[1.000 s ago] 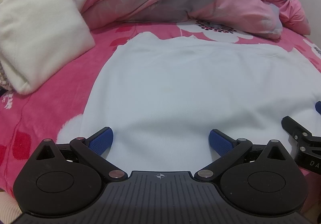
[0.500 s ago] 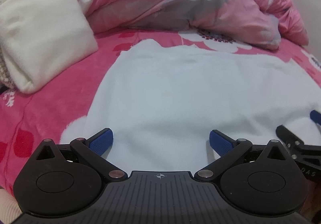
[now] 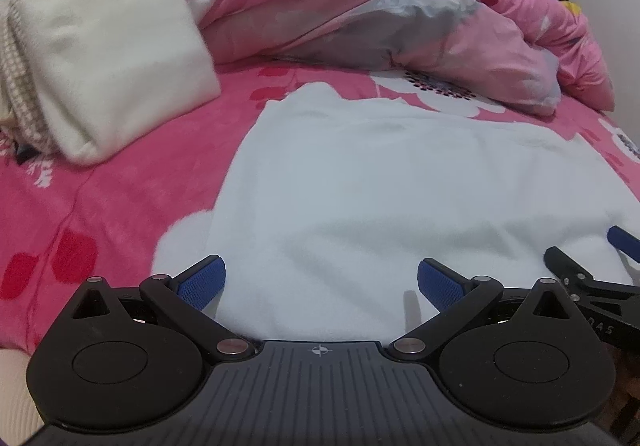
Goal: Fold clothes
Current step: 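Slide both open grippers forward over the flat white sweatshirt, then close both grippers together on one edge of the white sweatshirt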
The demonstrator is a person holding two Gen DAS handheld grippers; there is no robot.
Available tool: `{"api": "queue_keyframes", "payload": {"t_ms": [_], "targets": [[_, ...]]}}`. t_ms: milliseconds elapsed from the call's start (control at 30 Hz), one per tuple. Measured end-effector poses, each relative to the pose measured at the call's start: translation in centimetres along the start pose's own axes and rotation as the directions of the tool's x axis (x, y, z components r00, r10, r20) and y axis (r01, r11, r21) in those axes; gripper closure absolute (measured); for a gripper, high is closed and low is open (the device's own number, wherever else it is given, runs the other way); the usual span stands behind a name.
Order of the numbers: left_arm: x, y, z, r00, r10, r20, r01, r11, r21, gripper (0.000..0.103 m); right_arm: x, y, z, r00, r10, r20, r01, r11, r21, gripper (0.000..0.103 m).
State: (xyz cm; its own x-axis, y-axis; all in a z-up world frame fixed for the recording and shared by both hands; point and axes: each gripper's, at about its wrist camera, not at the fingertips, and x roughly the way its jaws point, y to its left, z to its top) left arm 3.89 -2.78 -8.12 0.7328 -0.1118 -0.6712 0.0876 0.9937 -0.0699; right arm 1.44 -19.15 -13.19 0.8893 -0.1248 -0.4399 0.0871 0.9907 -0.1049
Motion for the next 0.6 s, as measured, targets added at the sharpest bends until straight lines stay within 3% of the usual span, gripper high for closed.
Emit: {"api": "queue_keyframes", "payload": {"t_ms": [300,467,600], "targets": [[-0.4,2.3,-0.8,1.000,0.013,-0.024,-0.014,0.998,-0.066,0.000,-1.8,0.2,-0.3,1.000,0.008,0.007,-0.008,1.000,-0.010,0.000],[-0.5,4.4,-1.1,0.999,0.030,-0.024,-0.033,0.993,-0.117,0.000,-4.5,2.0,0.4,0.994,0.076,0.081,-0.071,0.995,-0.069,0.000],[-0.3,5.8,-1.2,0.998,0.049,-0.030,-0.053,0.988,-0.148,0.000,-5.9,5.4,1.1,0.970,0.205,0.133,-0.180,0.968,-0.176,0.000]]}}
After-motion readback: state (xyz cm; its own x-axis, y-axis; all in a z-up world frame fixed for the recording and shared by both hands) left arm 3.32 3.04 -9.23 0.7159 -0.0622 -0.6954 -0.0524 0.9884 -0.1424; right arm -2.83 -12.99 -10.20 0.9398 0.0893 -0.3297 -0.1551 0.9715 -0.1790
